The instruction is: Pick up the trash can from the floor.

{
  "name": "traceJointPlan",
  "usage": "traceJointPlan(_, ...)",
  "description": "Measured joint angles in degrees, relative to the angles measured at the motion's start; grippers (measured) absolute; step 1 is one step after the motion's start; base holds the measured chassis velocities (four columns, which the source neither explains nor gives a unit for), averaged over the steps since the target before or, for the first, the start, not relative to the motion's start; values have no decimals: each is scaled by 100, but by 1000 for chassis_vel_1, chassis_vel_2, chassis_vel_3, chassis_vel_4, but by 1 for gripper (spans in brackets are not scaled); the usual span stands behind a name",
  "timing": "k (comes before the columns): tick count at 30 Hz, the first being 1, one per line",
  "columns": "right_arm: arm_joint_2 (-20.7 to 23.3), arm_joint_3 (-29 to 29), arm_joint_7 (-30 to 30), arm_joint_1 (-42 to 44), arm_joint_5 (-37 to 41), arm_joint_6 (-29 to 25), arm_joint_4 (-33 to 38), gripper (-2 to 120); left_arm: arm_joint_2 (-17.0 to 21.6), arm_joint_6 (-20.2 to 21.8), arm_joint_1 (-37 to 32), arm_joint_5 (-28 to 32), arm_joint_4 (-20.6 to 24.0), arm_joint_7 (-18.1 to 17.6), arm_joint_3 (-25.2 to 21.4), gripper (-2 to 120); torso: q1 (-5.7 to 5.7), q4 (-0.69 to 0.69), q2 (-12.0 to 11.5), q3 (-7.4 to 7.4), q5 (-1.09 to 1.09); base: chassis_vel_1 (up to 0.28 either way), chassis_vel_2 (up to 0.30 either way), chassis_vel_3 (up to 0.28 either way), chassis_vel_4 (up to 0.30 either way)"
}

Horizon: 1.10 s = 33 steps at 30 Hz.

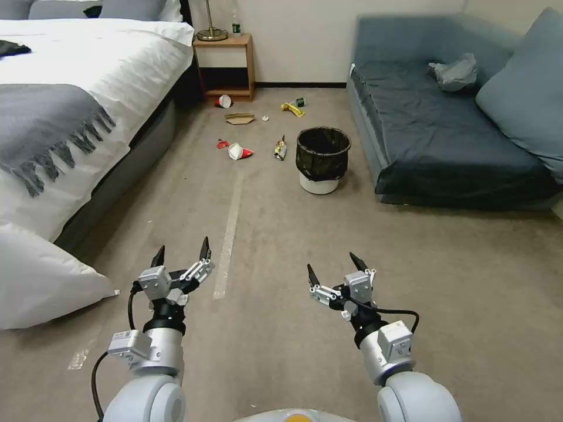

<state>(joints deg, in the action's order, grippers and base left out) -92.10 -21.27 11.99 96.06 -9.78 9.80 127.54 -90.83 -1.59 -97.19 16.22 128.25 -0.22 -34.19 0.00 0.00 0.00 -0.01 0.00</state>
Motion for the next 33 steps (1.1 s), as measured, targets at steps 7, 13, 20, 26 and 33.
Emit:
traceJointPlan(7,-3,-85,52,-207,390,-89,6,100,48,-5,47,-1,-123,21,4,99,0,0,0,1,0,0,0,0,0)
traceJointPlan(13,-20,-93,53,-218,414,-105,3,100,87,-5,39,-4,-142,41,-6,98,0,0,0,1,0,0,0,0,0)
traceJointPlan(20,-12,-98,59,-209,415,-106,6,100,105,-7,13,-10,-142,45,-15,98,0,0,0,1,0,-4,-6,-7,-5)
traceJointPlan(26,-8,-135,62,-151,416,-115,45,100,102,-9,24,-12,-135,51,3,98,0,0,0,1,0,-60,-62,-59,-50)
traceJointPlan(33,-7,-149,69,-132,418,-129,59,100,115,-9,57,-5,-141,52,6,98,0,0,0,1,0,-100,-98,-98,-92)
